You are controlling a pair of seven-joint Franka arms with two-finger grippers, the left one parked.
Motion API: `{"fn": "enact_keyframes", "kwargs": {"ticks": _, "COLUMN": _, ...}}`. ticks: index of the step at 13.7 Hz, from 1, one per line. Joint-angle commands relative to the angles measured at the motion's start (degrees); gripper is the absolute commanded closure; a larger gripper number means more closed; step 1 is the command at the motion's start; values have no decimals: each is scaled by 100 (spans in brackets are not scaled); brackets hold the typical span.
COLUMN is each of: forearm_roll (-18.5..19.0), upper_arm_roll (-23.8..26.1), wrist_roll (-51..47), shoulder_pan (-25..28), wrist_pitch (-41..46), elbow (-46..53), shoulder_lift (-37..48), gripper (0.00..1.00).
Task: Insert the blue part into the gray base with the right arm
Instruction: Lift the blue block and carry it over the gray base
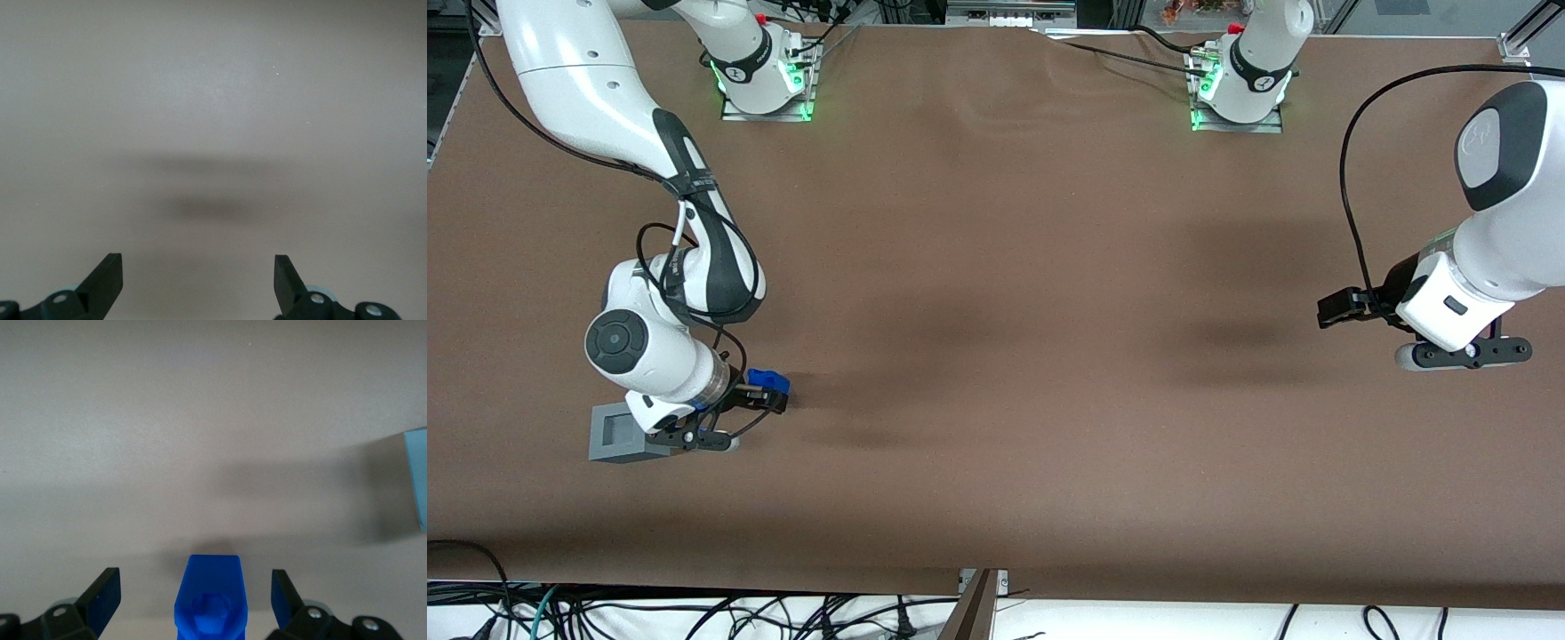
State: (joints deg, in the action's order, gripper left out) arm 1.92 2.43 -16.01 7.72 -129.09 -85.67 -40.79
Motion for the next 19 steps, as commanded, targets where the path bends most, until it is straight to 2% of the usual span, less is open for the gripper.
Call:
{"fn": "enact_keyframes", "kwargs": {"ticks": 1, "forearm_roll": -52, "upper_arm_roll": -6, "wrist_roll": -43, "shoulder_pan": -8, "wrist_pitch": -37, "elbow": -177, "shoulder_lift": 45, "gripper": 0}}
{"fn": "enact_keyframes", "kwargs": {"ticks": 11, "forearm_roll": 10, "upper_arm_roll": -41, "wrist_roll": 10, "shoulder_pan": -16, "wrist_pitch": -2, "elbow": -591, "shoulder_lift": 282, "gripper": 2}}
{"fn": "enact_keyframes", "kwargs": {"ticks": 13, "forearm_roll": 10, "upper_arm_roll": -41, "wrist_roll": 19, "shoulder_pan": -16, "wrist_pitch": 42, "elbow": -591, "shoulder_lift": 291, "gripper": 25}}
{"fn": "enact_keyframes", "kwargs": {"ticks": 15, "forearm_roll": 10, "upper_arm_roll": -41, "wrist_roll": 1, "shoulder_pan": -8, "wrist_pitch": 156, "elbow": -591, "shoulder_lift": 300, "gripper": 45}}
{"fn": "enact_keyframes", "kwargs": {"ticks": 17, "forearm_roll": 19, "upper_arm_roll": -41, "wrist_roll": 36, "shoulder_pan": -8, "wrist_pitch": 183, "elbow": -591, "shoulder_lift": 335, "gripper": 56}}
{"fn": "enact_keyframes", "kwargs": {"ticks": 19, "forearm_roll": 19, "upper_arm_roll": -41, "wrist_roll": 80, "shoulder_pan": -8, "wrist_pitch": 200, "elbow": -565, "shoulder_lift": 387, "gripper": 58}}
